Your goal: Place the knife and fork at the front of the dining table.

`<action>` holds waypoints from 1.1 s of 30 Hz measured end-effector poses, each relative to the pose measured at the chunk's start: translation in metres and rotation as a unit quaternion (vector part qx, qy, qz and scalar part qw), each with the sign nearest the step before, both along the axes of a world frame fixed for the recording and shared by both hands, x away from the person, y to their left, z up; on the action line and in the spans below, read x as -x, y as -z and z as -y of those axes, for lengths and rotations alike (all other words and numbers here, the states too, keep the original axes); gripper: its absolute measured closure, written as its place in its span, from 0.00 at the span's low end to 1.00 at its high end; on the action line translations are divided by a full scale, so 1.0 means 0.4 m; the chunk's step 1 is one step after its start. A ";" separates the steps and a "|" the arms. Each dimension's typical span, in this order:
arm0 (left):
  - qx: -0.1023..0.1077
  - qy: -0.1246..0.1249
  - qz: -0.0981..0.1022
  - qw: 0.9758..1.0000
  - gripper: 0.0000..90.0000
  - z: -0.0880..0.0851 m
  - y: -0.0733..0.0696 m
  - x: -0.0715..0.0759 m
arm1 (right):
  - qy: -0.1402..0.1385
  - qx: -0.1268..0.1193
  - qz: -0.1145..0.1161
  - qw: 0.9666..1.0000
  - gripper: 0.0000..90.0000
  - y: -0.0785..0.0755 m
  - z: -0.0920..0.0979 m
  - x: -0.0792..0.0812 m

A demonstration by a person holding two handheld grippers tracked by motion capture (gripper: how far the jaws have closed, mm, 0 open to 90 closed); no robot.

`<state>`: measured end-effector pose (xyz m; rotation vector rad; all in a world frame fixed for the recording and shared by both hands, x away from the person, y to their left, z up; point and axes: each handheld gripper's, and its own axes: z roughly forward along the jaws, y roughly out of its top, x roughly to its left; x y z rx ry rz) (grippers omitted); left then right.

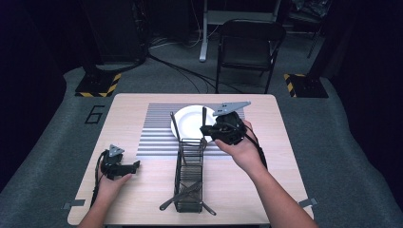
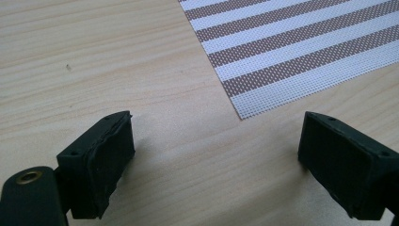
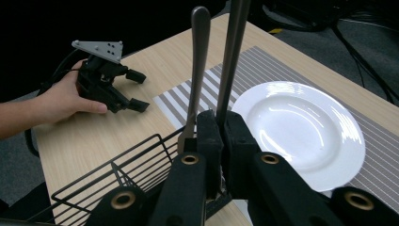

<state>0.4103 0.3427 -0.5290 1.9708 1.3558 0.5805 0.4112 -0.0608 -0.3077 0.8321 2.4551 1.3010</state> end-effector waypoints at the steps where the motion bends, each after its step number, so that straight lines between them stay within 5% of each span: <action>1: 0.000 0.000 0.000 1.000 0.12 0.000 0.000 0.000 | 0.002 -0.001 0.000 1.000 0.97 -0.002 0.006 0.000; 19: 0.000 0.000 0.000 1.000 0.12 0.000 0.000 0.000 | 0.035 0.001 0.007 0.999 0.97 -0.022 0.088 -0.006; 33: 0.000 0.000 0.000 1.000 0.12 0.000 0.000 0.000 | 0.067 0.008 0.003 0.998 0.97 0.003 0.140 -0.020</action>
